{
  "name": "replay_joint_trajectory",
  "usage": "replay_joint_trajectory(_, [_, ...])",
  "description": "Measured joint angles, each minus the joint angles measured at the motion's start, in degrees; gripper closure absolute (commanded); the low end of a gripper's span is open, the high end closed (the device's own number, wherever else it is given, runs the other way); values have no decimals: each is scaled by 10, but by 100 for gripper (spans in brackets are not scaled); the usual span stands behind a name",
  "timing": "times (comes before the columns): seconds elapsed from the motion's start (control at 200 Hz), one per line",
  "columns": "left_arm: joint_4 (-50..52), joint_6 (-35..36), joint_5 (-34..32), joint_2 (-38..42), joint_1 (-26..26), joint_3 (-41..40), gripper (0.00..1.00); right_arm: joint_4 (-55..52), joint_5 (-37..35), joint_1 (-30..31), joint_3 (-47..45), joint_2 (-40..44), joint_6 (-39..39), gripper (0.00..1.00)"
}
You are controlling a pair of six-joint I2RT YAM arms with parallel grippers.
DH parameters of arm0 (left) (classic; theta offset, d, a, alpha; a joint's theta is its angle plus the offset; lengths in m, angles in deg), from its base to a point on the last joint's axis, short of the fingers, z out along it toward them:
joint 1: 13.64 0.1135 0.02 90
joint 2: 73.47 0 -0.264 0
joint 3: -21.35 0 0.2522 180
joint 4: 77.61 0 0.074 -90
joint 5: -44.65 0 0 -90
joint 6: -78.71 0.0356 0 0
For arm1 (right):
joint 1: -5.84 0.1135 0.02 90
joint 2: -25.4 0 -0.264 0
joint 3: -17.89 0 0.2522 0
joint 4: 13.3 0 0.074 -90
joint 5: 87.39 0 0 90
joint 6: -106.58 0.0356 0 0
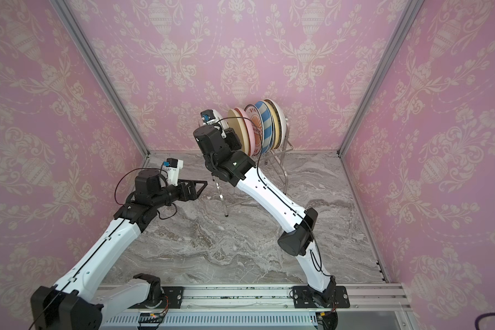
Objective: Load plates into a dish rack
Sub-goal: Place the plate on the dish rack.
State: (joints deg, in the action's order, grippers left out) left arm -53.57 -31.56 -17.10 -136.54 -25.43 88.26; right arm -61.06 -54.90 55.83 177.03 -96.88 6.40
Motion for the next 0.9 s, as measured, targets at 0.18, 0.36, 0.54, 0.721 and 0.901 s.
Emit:
replay_joint_trajectory(0.18, [0,0,0,0,0,0,1,12,3,0,7,-3,-31,100])
replay_joint_trajectory(0.36, [0,0,0,0,0,0,1,48,2,0,7,-3,-75,100])
replay_joint_trajectory(0.54, [-1,0,0,-2,0,0,1,82,6,1,7,-3,-100,100])
replay_joint_trajectory(0.721, [-14,-2,0,-8,0,0,1,85,36,1,1,1,-88,100])
replay_joint_trajectory(0.901, [-21,-2,0,-19,0,0,1,90,37,1,-22,6,-78,100])
